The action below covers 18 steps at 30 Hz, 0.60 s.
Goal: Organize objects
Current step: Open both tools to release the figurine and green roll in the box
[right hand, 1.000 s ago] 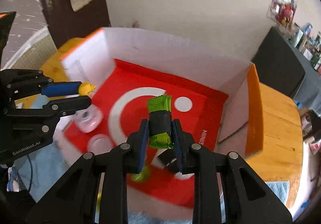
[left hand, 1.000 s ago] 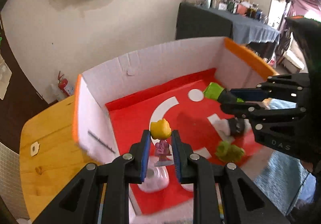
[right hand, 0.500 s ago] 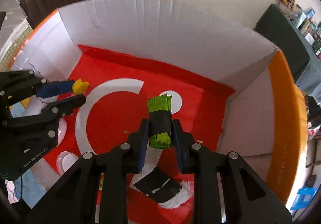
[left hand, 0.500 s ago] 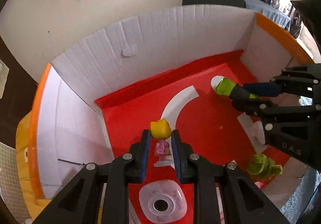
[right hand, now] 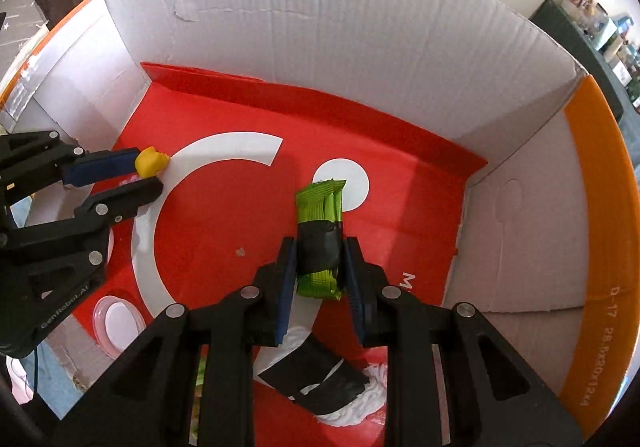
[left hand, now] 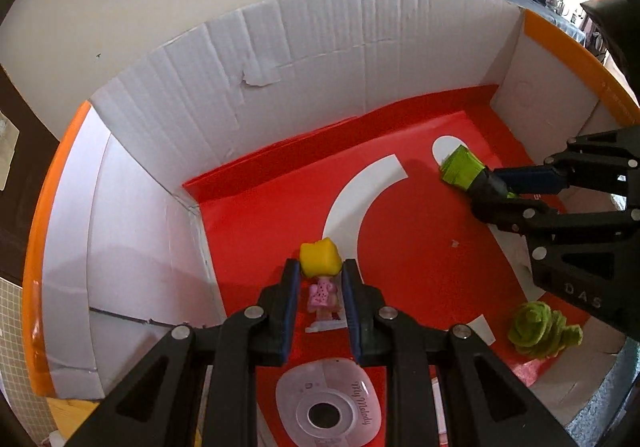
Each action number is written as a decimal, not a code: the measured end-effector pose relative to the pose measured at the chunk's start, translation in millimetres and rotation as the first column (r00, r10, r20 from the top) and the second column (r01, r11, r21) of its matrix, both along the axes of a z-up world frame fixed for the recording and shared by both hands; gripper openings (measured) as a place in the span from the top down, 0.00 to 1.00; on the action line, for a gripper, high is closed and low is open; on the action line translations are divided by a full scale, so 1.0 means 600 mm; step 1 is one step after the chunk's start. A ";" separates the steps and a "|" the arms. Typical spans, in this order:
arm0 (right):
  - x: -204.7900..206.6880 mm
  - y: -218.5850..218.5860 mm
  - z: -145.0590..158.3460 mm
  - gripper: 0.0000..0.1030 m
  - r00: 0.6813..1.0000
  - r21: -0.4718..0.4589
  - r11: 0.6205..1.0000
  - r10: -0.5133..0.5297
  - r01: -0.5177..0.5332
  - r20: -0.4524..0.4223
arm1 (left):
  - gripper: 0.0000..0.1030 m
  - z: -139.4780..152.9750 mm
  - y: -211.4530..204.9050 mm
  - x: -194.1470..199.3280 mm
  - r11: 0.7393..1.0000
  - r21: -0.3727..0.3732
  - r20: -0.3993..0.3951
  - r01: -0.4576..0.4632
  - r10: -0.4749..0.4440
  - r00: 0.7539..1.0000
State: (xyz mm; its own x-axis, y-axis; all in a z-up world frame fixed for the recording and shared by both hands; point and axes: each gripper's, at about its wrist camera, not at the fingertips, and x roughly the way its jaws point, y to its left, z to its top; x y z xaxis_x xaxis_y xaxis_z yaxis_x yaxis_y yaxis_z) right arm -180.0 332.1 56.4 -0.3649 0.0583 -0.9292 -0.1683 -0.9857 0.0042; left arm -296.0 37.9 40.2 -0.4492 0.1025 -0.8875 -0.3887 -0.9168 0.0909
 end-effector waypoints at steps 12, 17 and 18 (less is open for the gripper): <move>0.034 0.003 0.010 0.78 1.000 0.010 1.000 0.001 -0.001 -0.001 | 0.78 0.003 -0.026 0.018 1.000 0.010 0.000 -0.010 0.010 1.000; 0.053 0.007 0.015 0.78 1.000 0.021 1.000 -0.009 0.009 -0.002 | 0.75 0.008 -0.036 0.021 1.000 0.017 -0.004 -0.015 0.015 1.000; 0.057 0.008 0.016 0.78 1.000 0.020 1.000 -0.010 0.010 -0.002 | 0.73 0.009 -0.037 0.023 1.000 0.021 -0.004 -0.014 0.014 1.000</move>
State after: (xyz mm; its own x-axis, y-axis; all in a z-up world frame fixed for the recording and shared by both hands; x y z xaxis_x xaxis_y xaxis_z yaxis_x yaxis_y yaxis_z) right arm -146.0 336.8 66.2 -0.3663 0.0808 -0.9270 -0.1786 -0.9838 -0.0152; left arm -282.0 15.5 45.6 -0.4544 0.1149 -0.8834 -0.3755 -0.9240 0.0730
